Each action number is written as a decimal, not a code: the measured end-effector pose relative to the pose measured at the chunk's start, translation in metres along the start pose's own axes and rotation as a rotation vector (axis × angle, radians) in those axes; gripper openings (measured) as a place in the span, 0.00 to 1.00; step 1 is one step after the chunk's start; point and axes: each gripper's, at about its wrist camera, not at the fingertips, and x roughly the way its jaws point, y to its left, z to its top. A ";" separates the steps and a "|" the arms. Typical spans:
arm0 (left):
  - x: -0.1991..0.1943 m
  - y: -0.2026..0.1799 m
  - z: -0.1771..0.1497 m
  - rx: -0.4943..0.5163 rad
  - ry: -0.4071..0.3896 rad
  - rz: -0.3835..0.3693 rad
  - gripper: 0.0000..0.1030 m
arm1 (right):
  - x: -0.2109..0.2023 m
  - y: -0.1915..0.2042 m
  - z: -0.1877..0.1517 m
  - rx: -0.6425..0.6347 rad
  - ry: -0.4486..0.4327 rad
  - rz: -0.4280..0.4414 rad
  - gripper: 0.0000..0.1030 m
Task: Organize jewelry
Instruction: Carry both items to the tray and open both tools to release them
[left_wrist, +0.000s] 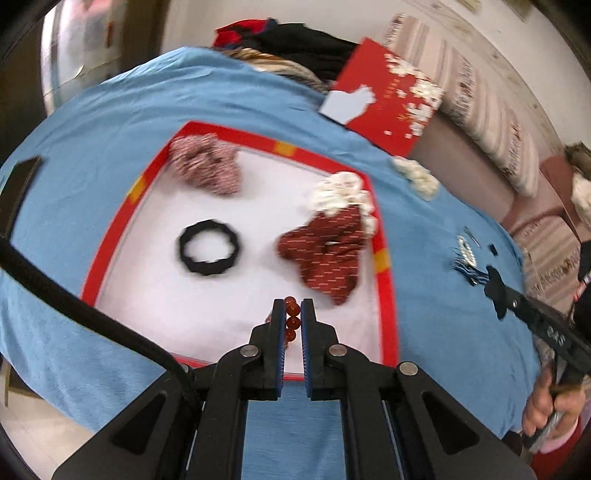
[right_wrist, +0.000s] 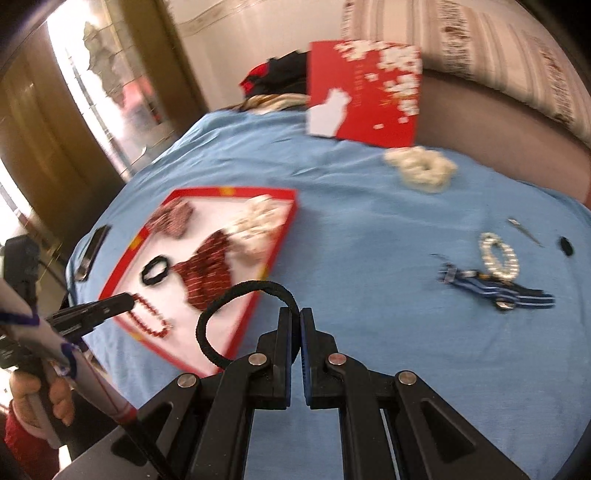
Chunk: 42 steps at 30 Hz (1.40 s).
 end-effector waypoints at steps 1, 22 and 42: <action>0.001 0.003 0.001 -0.007 -0.001 0.003 0.07 | 0.004 0.007 0.000 -0.007 0.008 0.008 0.05; 0.011 0.092 0.005 -0.225 -0.069 0.088 0.07 | 0.113 0.117 -0.013 -0.135 0.190 0.084 0.05; -0.010 0.099 0.001 -0.261 -0.188 0.067 0.31 | 0.107 0.109 -0.009 -0.107 0.173 0.095 0.28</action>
